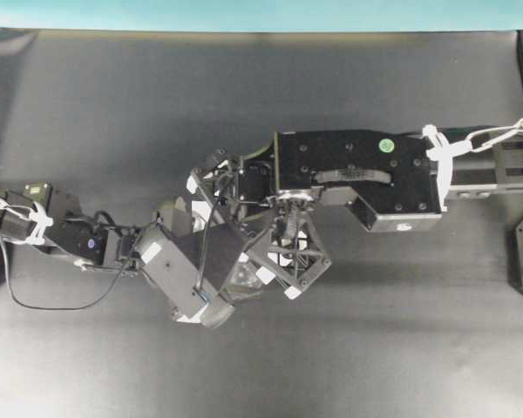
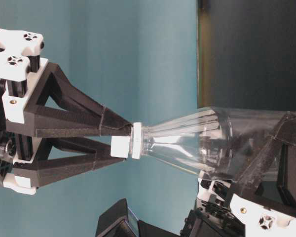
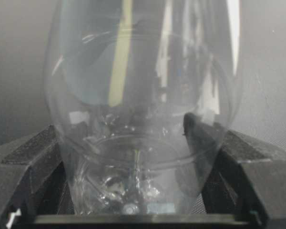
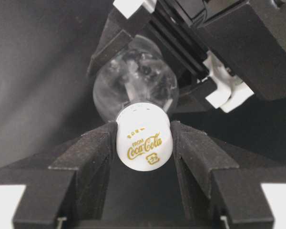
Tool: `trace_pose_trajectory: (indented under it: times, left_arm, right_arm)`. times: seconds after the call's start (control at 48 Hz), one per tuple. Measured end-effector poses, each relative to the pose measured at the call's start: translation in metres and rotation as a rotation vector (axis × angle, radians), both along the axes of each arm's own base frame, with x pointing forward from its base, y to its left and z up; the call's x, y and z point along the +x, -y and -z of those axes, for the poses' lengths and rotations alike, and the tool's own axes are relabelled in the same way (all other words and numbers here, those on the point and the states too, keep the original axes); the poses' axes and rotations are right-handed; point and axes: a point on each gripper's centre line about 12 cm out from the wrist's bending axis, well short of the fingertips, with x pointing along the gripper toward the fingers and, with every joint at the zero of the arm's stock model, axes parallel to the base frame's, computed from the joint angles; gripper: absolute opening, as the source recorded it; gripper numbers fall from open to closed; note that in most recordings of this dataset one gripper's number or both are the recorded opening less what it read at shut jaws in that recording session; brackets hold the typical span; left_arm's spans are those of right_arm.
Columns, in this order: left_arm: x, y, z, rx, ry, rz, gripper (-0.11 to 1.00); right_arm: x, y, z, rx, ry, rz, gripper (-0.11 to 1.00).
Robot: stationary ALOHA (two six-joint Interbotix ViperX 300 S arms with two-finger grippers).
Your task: Open the bottle cap by holding the bottle with the left arm and twisting the cap with the right arm.
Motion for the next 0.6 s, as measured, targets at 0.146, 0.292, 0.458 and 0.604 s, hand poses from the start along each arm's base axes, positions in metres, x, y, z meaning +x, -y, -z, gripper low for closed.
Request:
trace_pose_trajectory:
  times: [0.146,0.292,0.458,0.604]
  left_arm:
    - [-0.003,0.0,0.002,0.0,-0.008,0.001,0.8]
    - [-0.005,0.0,0.003,-0.006,-0.014,-0.001,0.8]
    - [-0.006,0.001,0.004,-0.006,-0.016,0.0,0.8]
    - [-0.006,0.001,0.004,-0.006,-0.016,0.0,0.8]
  right_arm:
    - [0.007,-0.001,-0.002,0.019,0.06,0.057,0.79]
    - [0.011,-0.006,-0.007,0.027,0.109,0.097,0.81]
    - [0.006,-0.017,-0.016,0.03,0.125,0.191,0.81]
    - [0.001,-0.028,-0.033,0.132,0.125,0.433,0.81]
